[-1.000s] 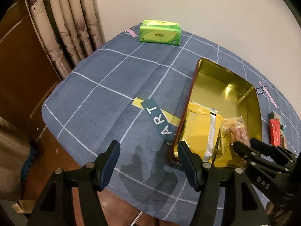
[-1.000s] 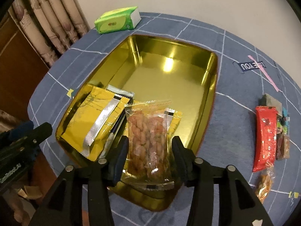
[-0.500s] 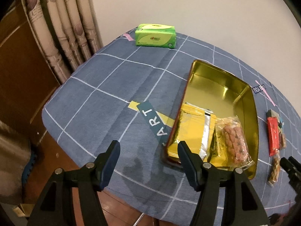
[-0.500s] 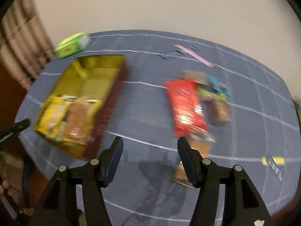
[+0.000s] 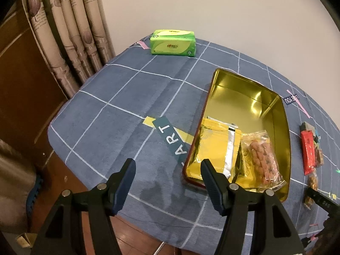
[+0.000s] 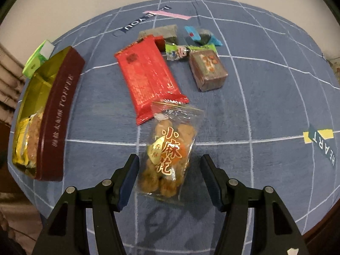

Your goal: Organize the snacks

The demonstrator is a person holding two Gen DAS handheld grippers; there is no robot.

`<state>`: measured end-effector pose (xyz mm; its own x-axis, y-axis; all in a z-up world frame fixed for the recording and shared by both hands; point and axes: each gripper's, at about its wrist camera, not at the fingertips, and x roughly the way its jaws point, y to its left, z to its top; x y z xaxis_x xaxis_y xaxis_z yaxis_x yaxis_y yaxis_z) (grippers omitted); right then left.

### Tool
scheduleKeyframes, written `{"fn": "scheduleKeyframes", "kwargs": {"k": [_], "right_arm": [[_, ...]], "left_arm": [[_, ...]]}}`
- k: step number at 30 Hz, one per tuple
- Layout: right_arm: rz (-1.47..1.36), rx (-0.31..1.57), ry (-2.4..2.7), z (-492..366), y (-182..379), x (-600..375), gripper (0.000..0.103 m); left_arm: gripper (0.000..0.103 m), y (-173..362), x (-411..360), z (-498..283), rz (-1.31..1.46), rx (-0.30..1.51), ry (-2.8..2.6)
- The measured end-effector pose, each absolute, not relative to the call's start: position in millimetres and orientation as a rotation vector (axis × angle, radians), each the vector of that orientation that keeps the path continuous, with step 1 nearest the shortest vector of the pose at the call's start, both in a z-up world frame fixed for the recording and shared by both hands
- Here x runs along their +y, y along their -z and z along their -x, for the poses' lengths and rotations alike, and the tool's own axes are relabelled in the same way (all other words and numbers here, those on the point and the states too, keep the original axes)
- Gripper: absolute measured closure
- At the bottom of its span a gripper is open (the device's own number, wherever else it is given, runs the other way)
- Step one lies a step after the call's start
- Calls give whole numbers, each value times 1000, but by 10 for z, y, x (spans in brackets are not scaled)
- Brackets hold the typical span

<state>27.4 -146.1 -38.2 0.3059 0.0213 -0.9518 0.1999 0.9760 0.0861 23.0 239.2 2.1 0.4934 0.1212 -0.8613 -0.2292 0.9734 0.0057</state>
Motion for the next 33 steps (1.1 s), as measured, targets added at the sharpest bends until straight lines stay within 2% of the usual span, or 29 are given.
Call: {"fn": "scheduleKeyframes", "kwargs": {"k": [1, 2, 6, 17, 33], "right_arm": [[-181, 1246, 124, -273, 371, -1449, 51], [-147, 1238, 127, -276, 371, -1422, 60], [-84, 1222, 126, -268, 376, -1383, 66], [-92, 1230, 146, -107, 363, -1921, 68], [-37, 983, 197, -466, 428, -2818, 68]], "left_arm": [[38, -15, 2389, -233, 113, 1036, -215], [38, -8, 2384, -237, 110, 1038, -215], [38, -2, 2351, -235, 89, 1039, -216], [38, -22, 2031, -227, 32, 1056, -185], [38, -102, 551, -431, -20, 1120, 110]]}}
